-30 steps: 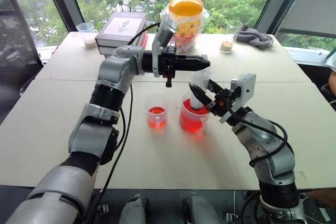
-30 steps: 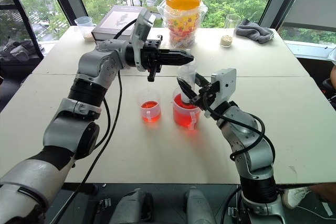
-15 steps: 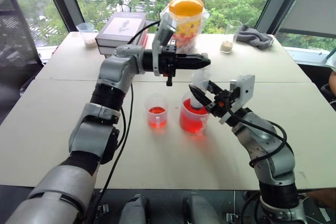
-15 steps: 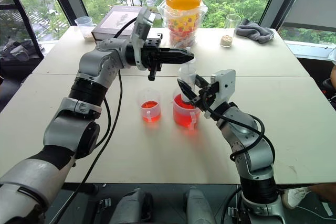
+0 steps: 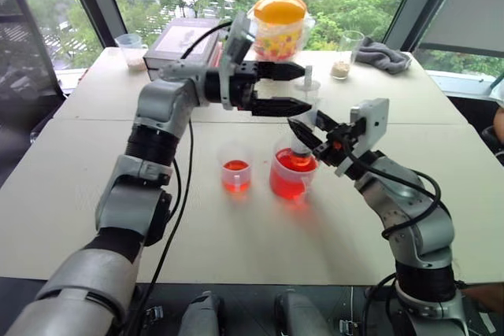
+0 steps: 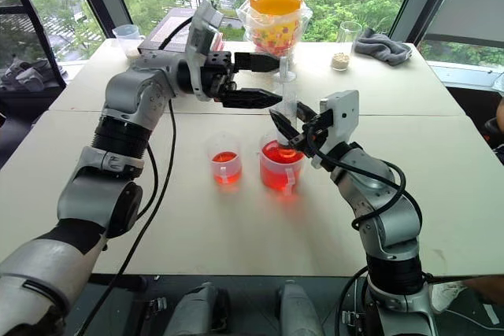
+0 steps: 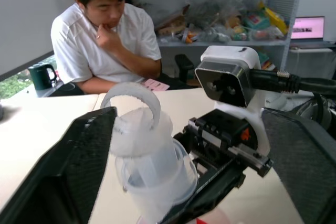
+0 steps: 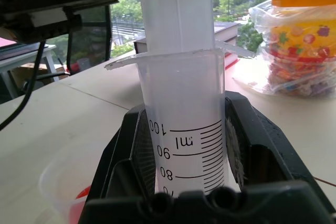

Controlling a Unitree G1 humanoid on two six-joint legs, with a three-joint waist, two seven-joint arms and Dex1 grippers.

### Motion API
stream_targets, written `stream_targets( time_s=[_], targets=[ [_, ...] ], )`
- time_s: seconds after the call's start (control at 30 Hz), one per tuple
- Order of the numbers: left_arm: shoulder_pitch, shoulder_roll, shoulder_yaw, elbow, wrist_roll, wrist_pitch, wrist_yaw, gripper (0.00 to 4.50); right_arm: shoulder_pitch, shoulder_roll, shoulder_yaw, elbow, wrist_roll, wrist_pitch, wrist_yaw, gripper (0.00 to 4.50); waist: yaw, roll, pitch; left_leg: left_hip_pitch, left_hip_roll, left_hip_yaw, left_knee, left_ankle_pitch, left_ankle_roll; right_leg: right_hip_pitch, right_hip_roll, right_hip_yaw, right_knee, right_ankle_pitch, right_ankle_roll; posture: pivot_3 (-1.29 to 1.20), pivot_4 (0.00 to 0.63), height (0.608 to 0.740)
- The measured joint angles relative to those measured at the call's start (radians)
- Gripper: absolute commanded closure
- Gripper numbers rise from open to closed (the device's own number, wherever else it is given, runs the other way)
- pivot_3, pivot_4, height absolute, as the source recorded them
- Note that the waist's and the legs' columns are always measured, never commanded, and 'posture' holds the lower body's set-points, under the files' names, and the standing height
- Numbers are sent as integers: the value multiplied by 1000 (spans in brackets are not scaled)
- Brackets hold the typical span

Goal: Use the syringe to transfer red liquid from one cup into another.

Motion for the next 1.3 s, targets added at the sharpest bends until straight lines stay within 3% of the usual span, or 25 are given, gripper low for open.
stream_targets(
  time_s=[0.43, 0.63, 0.77, 1.03, 1.3],
  targets=[
    [108, 175, 47, -87, -2, 74, 11, 26, -40, -1, -13, 0, 59, 23, -3, 3076, 5, 0, 0, 0, 0, 0, 0, 0, 0, 0, -1, 0, 0, 0, 0, 0, 150, 740],
    [146, 247, 67, -79, 10, 64, 47, 26, -247, -4, -48, 8, 150, 88, -11, 3076, 4, 0, 0, 0, 0, 1, 0, 0, 0, 0, -1, 0, 1, 0, 0, 0, 150, 740],
    [146, 290, 91, -71, 21, 57, 71, 26, -374, 71, -32, 89, 203, 91, 8, 3076, 4, 0, 0, 0, 0, 1, 0, 0, 0, 0, 0, 0, 1, 0, 0, 0, 150, 740],
    [166, 330, 119, -88, 18, 66, 92, 26, -351, 178, 113, 299, 126, -56, 104, 3076, 6, 0, 0, 0, 0, 2, 0, 0, 0, 0, -1, 0, 1, 0, 0, 0, 150, 740],
    [161, 306, 127, -110, 4, 72, 130, 26, -250, 178, 167, 384, 37, -148, 160, 3076, 5, 0, 0, 0, 0, 2, 0, 0, -1, -1, -1, 0, 2, 0, 0, 0, 150, 740]
  ],
)
